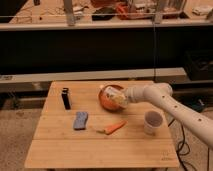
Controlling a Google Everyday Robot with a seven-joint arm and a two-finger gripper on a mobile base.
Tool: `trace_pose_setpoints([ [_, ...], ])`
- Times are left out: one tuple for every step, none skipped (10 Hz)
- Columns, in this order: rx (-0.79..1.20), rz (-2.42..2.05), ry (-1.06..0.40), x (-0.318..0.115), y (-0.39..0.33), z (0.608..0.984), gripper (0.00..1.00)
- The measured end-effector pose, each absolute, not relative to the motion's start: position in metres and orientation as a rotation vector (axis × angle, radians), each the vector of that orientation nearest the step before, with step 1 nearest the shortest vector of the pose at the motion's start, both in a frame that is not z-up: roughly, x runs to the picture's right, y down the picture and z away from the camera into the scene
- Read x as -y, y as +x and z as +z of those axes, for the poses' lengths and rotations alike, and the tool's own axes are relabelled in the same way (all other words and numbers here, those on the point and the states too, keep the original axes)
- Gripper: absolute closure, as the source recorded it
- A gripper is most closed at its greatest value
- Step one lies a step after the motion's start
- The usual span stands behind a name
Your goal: Place the bottle in the ceramic bowl
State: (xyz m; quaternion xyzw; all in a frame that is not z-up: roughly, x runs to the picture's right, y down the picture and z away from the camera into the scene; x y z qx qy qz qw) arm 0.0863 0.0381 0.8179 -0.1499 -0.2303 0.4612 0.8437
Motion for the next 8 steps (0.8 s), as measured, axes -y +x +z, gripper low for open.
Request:
trace_pose_setpoints([
  [0.469,0.988,-0.306,-0.037,0.090,0.820,0.43],
  [0.459,1.003,-0.304,-0.035,0.093,0.822,0.33],
  [0.454,1.012,-0.304,-0.034,0.093,0.824,0.25],
  [0.452,1.022,-0.307,-0.032,0.092,0.827,0.20],
  [0.451,1.031,-0.310,-0.031,0.093,0.828,0.20],
  [0.453,1.049,-0.318,-0.030,0.095,0.830,0.20],
  [0.462,1.071,-0.337,-0.031,0.097,0.832,0.20],
  [0.497,1.093,-0.371,-0.031,0.099,0.832,0.20],
])
